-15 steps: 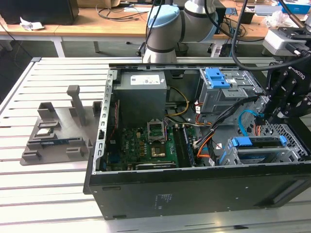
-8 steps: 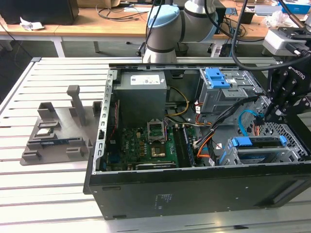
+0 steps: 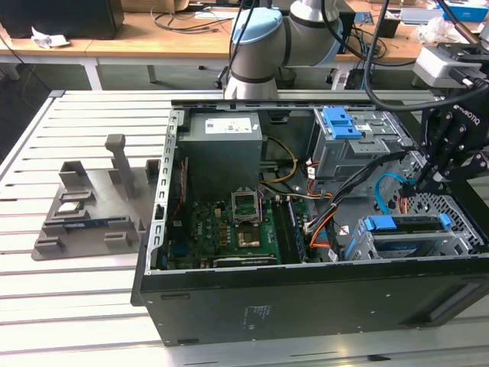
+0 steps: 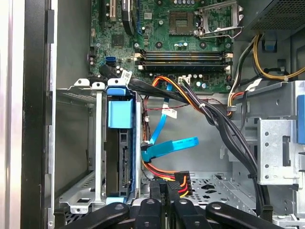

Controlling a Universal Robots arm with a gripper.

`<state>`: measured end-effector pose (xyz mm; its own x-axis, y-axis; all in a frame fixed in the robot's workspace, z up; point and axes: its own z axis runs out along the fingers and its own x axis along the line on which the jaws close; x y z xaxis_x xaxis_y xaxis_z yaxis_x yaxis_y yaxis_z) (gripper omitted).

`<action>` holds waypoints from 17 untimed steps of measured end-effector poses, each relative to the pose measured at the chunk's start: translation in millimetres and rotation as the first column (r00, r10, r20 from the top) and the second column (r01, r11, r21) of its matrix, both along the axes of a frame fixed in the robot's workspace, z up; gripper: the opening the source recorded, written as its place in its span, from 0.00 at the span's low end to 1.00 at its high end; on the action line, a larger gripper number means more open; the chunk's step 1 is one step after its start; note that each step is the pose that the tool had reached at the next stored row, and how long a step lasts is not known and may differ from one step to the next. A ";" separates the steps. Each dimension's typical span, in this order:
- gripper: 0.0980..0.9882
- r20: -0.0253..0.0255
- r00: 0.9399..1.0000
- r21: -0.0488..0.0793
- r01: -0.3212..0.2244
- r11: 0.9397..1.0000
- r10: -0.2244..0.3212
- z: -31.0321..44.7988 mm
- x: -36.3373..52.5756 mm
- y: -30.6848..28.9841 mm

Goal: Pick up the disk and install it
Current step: 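Insert the first disk wire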

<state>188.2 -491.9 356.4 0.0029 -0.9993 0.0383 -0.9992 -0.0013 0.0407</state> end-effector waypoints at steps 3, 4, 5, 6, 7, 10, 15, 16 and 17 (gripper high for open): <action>0.08 0.002 1.000 0.000 0.000 1.000 0.000 0.0 -6.3 -3.3; 0.08 0.002 1.000 0.000 -0.001 1.000 0.001 0.0 -7.1 -4.7; 0.08 0.002 1.000 0.000 -0.001 1.000 0.001 0.1 -7.8 -7.5; 0.08 0.002 1.000 0.000 -0.001 1.000 0.001 0.0 -8.4 -11.8; 0.08 0.002 1.000 0.000 -0.001 1.000 0.001 -0.1 -8.7 -18.8; 0.08 0.002 1.000 0.000 -0.002 1.000 0.002 -1.3 -8.9 -34.8; 0.08 0.002 1.000 0.023 -0.002 1.000 0.002 -4.1 -10.8 -46.4; 0.08 0.002 1.000 0.029 -0.002 1.000 0.002 -4.5 -10.9 -46.5; 0.08 0.002 1.000 0.034 -0.002 0.999 0.002 -5.0 -10.9 -46.4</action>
